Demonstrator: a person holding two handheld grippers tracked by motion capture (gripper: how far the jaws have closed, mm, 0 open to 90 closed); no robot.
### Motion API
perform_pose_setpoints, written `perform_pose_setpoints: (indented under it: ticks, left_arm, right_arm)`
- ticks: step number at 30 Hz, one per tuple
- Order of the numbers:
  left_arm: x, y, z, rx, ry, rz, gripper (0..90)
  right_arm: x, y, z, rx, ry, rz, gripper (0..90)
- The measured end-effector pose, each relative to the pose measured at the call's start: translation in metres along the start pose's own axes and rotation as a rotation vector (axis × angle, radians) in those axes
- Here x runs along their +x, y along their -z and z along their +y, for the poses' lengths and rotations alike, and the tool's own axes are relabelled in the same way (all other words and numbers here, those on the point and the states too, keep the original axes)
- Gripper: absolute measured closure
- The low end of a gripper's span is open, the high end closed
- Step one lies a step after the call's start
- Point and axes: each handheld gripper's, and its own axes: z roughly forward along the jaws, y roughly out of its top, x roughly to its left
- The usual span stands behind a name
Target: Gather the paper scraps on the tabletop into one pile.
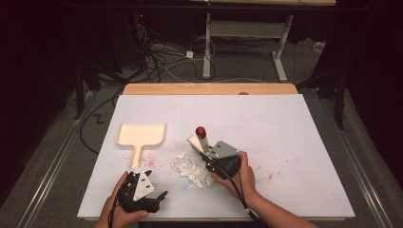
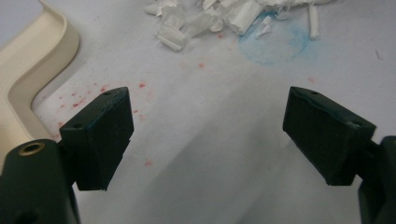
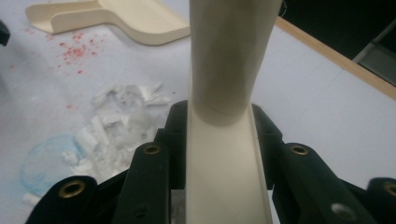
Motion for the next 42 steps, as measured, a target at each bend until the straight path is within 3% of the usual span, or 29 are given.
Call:
perform_pose_setpoints:
  ticks: [7,8,9,14,20,21,22,23,25,26,27,28,29,33,35,37,39,42]
  left_arm:
    - [0.000,0.000,0.000,0.007,0.011,-0.005,15.5]
    - [0.000,-0.001,0.000,0.010,0.010,-0.003,15.5]
    - [0.000,-0.001,0.000,0.012,0.010,-0.002,15.5]
    - [0.002,0.000,-0.001,0.008,0.021,0.001,15.5]
    - [0.003,0.000,-0.003,0.005,0.032,0.007,15.5]
    - [0.004,0.000,-0.003,0.009,0.032,0.009,15.5]
    - [0.005,0.000,-0.003,0.007,0.038,0.010,15.5]
    - [0.005,0.000,-0.003,0.007,0.039,0.012,15.5]
    - [0.006,0.000,-0.004,0.008,0.044,0.015,15.5]
    - [0.007,0.001,-0.004,0.010,0.045,0.020,15.5]
    - [0.007,0.001,-0.004,0.008,0.049,0.025,15.5]
    - [0.008,0.002,-0.004,0.003,0.040,0.032,15.5]
    - [0.008,0.002,-0.004,0.002,0.042,0.034,15.5]
    - [0.009,0.002,-0.004,-0.003,0.044,0.036,15.5]
    - [0.007,0.002,-0.004,0.010,0.050,0.028,15.5]
    - [0.007,0.002,-0.004,0.011,0.049,0.023,15.5]
    - [0.007,0.001,-0.004,0.011,0.050,0.024,15.5]
    - [0.007,0.002,-0.003,0.003,0.037,0.031,15.5]
  right_arm:
    - [-0.039,0.002,0.010,-0.055,-0.068,-0.031,67.9]
    - [-0.051,-0.003,0.012,-0.063,-0.061,-0.056,67.9]
    - [-0.051,-0.003,0.012,-0.063,-0.061,-0.056,67.9]
    - [-0.071,-0.029,0.014,-0.047,-0.042,-0.079,67.9]
    - [-0.081,-0.066,0.010,-0.001,0.016,-0.074,67.9]
    - [-0.080,-0.072,0.009,-0.014,0.027,-0.031,68.0]
    - [-0.080,-0.072,0.009,-0.014,0.027,-0.031,68.0]
    - [-0.079,-0.073,0.009,-0.017,0.033,0.002,67.9]
    - [-0.072,-0.075,0.010,-0.008,0.080,0.029,67.8]
    - [-0.068,-0.074,0.011,-0.020,0.101,0.101,67.8]
    - [-0.068,-0.074,0.011,-0.020,0.101,0.101,67.8]
    - [-0.064,-0.070,0.013,-0.037,0.122,0.168,67.9]
    - [-0.064,-0.070,0.013,-0.037,0.122,0.168,67.9]
    - [-0.051,-0.064,0.015,-0.069,0.169,0.369,67.8]
    - [-0.041,-0.060,0.014,-0.060,0.246,0.398,67.6]
    - [-0.035,-0.056,0.012,-0.053,0.290,0.448,67.4]
    - [-0.033,-0.050,0.010,-0.058,0.320,0.473,67.4]
    - [-0.035,-0.041,0.009,-0.079,0.325,0.508,67.8]
